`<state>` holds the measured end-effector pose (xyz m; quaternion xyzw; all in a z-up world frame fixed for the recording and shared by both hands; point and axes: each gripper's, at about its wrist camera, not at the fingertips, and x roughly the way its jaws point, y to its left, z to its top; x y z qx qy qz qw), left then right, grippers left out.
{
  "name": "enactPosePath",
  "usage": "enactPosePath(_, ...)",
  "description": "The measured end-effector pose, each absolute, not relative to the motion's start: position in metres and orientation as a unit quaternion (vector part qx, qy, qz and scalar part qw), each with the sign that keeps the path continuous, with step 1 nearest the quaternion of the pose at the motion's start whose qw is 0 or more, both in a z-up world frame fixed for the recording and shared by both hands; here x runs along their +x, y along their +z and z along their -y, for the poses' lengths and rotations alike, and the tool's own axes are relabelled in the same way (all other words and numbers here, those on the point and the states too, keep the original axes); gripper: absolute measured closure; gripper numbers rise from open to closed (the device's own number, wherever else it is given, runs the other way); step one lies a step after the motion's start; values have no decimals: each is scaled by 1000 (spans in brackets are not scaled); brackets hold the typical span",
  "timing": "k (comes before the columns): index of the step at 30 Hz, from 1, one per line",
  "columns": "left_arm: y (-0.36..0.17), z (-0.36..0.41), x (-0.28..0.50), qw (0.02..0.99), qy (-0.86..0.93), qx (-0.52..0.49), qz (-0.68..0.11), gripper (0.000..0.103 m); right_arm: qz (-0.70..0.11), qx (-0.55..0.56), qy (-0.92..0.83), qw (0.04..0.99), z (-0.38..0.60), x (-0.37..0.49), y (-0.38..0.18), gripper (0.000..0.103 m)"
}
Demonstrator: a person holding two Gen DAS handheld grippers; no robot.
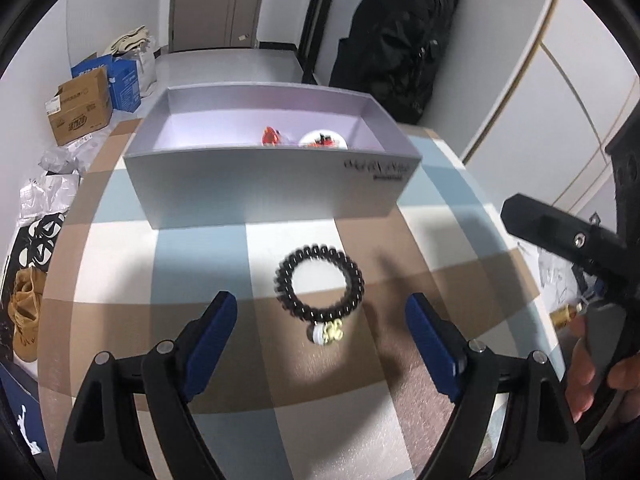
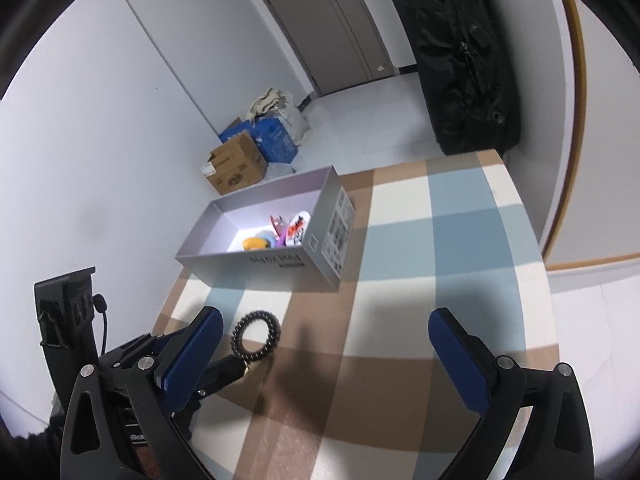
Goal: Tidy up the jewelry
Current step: 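Withdraw both tools from the box toward the black coiled bracelet, then grasp the black coiled bracelet with the right tool while the left tool grasps the small flower charm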
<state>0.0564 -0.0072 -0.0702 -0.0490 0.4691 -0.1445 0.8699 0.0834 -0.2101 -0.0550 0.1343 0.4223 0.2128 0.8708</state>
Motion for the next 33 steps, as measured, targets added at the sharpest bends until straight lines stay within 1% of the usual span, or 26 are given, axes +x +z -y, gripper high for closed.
enactPosePath(2, -72, 8, 56, 870, -137, -39, -472, 20, -426, 134, 207, 870, 212, 81, -57, 0)
enactPosePath(3, -73, 9, 55, 870, -135, -37, -472, 23, -429, 135, 203, 870, 214, 80, -58, 0)
enactPosePath(5, -75, 10, 54, 869, -134, -33, -476, 29, -431, 139, 198, 869, 217, 78, -60, 0)
enactPosePath(6, -76, 9, 53, 868, -131, -30, -479, 36, -433, 140, 195, 869, 219, 78, -61, 0)
enactPosePath(8, -76, 10, 52, 870, -129, -26, -476, 42, -435, 142, 190, 869, 221, 76, -62, 0)
enactPosePath(9, -76, 10, 49, 870, -129, -26, -476, 48, -436, 143, 187, 869, 223, 75, -62, 0)
enactPosePath(10, -76, 10, 48, 870, -129, -24, -475, 59, -436, 144, 186, 868, 223, 74, -62, 0)
enactPosePath(11, -75, 11, 48, 869, -129, -20, -477, 62, -437, 145, 185, 868, 224, 74, -62, 0)
enactPosePath(13, -76, 14, 46, 869, -131, -9, -478, 77, -437, 145, 183, 868, 225, 72, -62, 0)
enactPosePath(15, -76, 16, 45, 869, -131, 1, -478, 81, -439, 144, 180, 868, 225, 71, -63, 0)
enactPosePath(16, -76, 16, 45, 868, -136, 0, -478, 90, -440, 145, 179, 868, 225, 70, -63, 0)
enactPosePath(17, -76, 17, 44, 867, -137, 0, -479, 91, -442, 147, 178, 867, 226, 70, -63, 0)
enactPosePath(27, -76, 11, 46, 864, -138, -13, -484, 91, -448, 149, 169, 865, 228, 70, -67, 0)
enactPosePath(29, -74, 8, 46, 863, -138, -23, -486, 96, -450, 150, 168, 864, 229, 71, -68, 0)
enactPosePath(33, -70, -2, 50, 862, -134, -53, -486, 97, -455, 151, 167, 862, 228, 71, -71, 0)
